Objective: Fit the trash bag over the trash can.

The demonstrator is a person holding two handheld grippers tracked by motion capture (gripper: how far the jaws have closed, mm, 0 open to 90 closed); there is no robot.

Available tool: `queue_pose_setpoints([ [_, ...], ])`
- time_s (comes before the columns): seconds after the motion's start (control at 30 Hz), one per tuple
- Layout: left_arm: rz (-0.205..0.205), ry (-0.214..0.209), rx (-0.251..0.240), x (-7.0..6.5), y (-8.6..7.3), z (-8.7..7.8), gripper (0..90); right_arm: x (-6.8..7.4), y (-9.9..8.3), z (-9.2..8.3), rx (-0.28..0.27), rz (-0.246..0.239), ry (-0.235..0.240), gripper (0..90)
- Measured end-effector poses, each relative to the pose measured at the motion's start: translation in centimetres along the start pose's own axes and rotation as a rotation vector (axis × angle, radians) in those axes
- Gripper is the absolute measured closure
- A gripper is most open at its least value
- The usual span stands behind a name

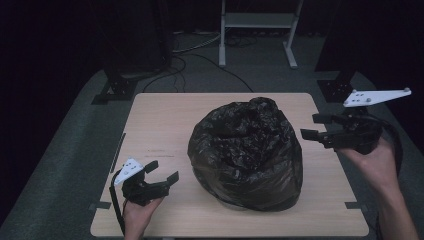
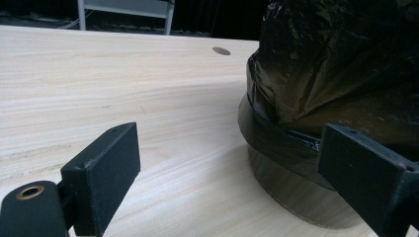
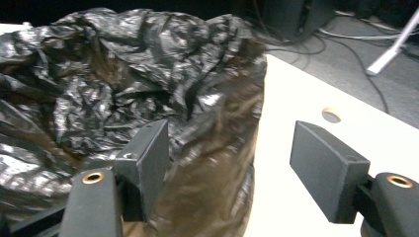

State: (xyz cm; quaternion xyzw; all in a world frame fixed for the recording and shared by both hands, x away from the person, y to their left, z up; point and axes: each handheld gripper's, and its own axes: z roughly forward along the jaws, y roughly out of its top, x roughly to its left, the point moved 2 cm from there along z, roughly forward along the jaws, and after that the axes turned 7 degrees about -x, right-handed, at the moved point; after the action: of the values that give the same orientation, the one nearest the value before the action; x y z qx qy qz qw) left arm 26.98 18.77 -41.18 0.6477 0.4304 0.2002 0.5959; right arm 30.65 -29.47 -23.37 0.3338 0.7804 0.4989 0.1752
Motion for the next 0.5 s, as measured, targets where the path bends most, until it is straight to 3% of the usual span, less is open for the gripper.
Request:
queue_pose_setpoints([
  [0.13, -0.005, 0.006, -0.005, 0.1, 0.0, -0.1, 8.9, -0.8, -0.6, -0.4, -0.004, 0.017, -0.042, 30.3],
  [0.5, 0.0, 0.015, 0.01, -0.1, -0.3, 0.0, 8.9, -2.6, -3.3, -0.6, -0.006, 0.064, -0.092, 29.7],
])
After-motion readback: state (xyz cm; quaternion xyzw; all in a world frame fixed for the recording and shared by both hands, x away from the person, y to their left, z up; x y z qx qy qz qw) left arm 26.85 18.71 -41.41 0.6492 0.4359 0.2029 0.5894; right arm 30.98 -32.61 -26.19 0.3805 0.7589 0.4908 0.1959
